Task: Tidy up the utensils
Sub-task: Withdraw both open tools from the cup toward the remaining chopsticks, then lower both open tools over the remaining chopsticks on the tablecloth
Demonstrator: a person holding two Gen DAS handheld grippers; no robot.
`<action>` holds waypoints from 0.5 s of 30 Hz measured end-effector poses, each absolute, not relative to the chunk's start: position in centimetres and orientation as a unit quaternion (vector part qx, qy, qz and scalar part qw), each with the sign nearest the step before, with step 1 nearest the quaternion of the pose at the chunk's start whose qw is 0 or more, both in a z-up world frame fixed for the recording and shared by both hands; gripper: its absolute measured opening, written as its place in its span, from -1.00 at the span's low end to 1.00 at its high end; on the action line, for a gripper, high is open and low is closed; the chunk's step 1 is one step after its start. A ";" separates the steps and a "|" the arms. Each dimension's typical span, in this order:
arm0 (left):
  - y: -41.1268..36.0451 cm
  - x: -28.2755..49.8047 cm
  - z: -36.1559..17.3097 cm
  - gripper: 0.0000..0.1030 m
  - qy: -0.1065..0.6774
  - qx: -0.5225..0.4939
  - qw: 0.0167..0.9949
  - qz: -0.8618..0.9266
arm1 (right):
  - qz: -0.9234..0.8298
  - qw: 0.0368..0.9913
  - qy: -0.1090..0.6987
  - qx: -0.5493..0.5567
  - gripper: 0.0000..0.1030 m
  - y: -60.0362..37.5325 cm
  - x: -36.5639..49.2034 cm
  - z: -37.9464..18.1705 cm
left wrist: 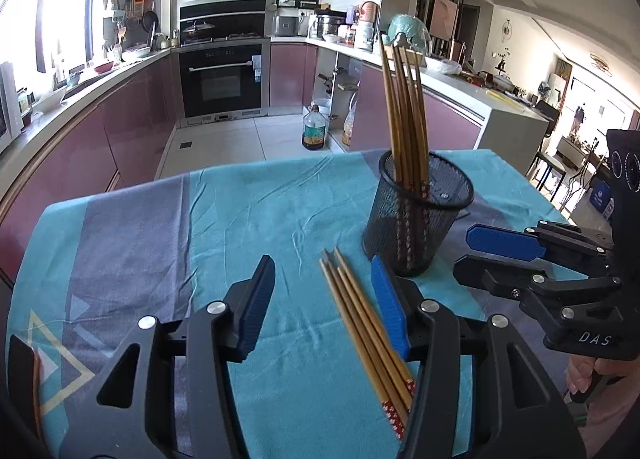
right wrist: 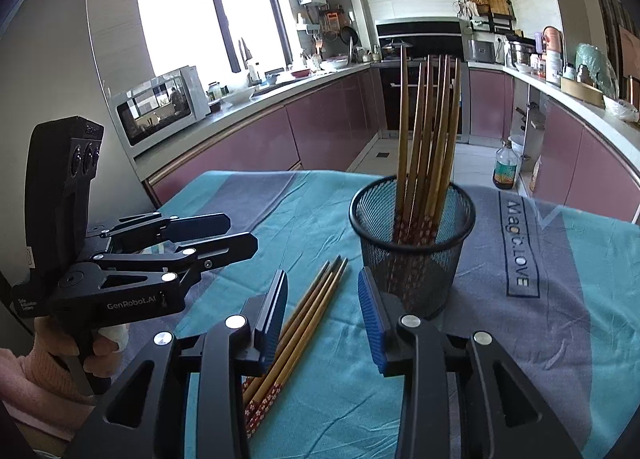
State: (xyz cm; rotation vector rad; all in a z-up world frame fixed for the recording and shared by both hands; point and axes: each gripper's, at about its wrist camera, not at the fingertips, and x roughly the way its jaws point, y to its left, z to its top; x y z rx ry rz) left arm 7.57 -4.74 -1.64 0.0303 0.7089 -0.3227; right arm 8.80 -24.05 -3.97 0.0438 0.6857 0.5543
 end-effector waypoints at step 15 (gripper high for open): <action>-5.9 7.3 -9.3 -0.03 0.435 0.023 0.884 -0.172 | 0.262 0.885 0.383 0.040 -0.25 -23.7 8.8 -7.0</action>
